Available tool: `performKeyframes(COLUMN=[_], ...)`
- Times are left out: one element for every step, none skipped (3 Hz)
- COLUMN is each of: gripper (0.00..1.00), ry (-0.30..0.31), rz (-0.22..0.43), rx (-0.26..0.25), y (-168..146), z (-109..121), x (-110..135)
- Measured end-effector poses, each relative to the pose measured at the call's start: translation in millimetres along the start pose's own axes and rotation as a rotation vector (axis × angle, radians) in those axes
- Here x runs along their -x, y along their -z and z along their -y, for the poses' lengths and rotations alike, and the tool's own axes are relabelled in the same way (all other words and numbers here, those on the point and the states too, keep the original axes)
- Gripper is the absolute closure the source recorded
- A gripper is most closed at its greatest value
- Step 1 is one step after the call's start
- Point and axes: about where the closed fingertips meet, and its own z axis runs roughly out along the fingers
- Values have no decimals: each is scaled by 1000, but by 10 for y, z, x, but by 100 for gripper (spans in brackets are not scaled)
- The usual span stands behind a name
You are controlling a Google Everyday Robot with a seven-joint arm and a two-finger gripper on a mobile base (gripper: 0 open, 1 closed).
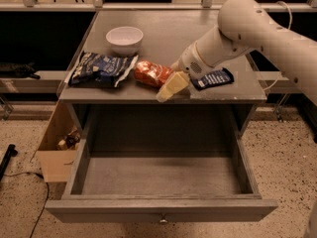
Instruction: Place coke can into top drawer
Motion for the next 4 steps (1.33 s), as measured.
performKeyframes(gripper=[39,64,86,100], ry=[0,0,0,0], rz=[0,0,0,0], rx=[0,0,0,0], y=[0,-1,-1,-2], z=[0,0,0,-1], x=[0,0,0,0])
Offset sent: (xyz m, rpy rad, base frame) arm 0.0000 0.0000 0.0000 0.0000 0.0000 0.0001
